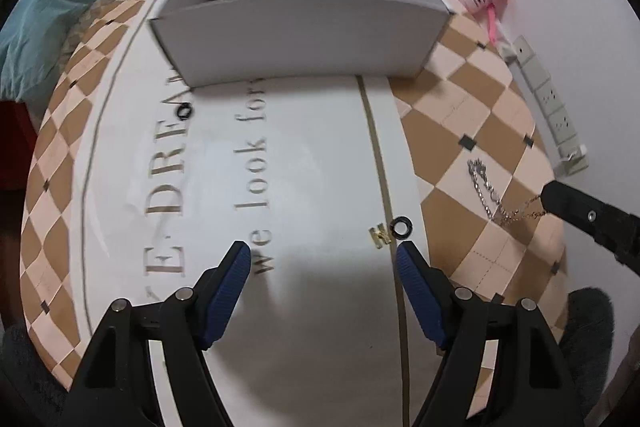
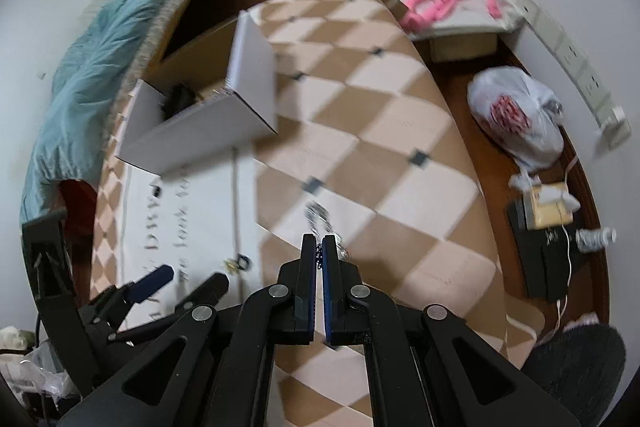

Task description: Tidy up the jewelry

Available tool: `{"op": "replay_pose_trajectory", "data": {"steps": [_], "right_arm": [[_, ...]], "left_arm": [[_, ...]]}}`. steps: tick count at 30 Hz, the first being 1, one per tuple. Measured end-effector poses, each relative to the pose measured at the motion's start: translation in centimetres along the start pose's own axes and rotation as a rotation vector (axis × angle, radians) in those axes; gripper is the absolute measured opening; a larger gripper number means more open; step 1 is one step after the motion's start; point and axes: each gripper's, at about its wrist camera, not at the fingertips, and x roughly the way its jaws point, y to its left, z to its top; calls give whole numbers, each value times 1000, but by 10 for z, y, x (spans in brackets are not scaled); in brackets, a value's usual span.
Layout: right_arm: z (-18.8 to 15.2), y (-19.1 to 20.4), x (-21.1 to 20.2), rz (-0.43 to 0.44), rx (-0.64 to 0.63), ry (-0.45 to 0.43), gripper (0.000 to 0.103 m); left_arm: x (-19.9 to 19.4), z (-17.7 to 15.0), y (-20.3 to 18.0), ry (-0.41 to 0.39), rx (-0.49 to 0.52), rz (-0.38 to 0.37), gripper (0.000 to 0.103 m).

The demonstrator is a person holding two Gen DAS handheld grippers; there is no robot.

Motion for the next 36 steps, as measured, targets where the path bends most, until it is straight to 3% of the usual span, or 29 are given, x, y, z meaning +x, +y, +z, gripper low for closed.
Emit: {"op": "replay_pose_trajectory", "data": {"steps": [6, 9, 11, 12, 21, 30, 36], "right_arm": [[-8, -17, 7, -24, 38, 12, 3], [-5, -20, 6, -28, 44, 9, 3], [-4, -20, 4, -30, 41, 5, 3], [-3, -19, 4, -31, 38, 4, 3], [6, -9, -8, -5, 26, -23, 3], [28, 26, -47, 95, -26, -91, 3], [54, 64, -77, 170, -95, -138, 3]], "left_arm": [[5, 2, -25, -42, 113, 28, 69], [3, 4, -32, -68, 157, 18, 44], [2, 5, -36, -76, 185, 11, 15], [3, 7, -38, -75, 191, 10, 12], [-8, 8, -19, -70, 134, -19, 10], [-66, 15, 28, -110, -20, -113, 10], [-107, 42, 50, -173, -79, -163, 10]]}}
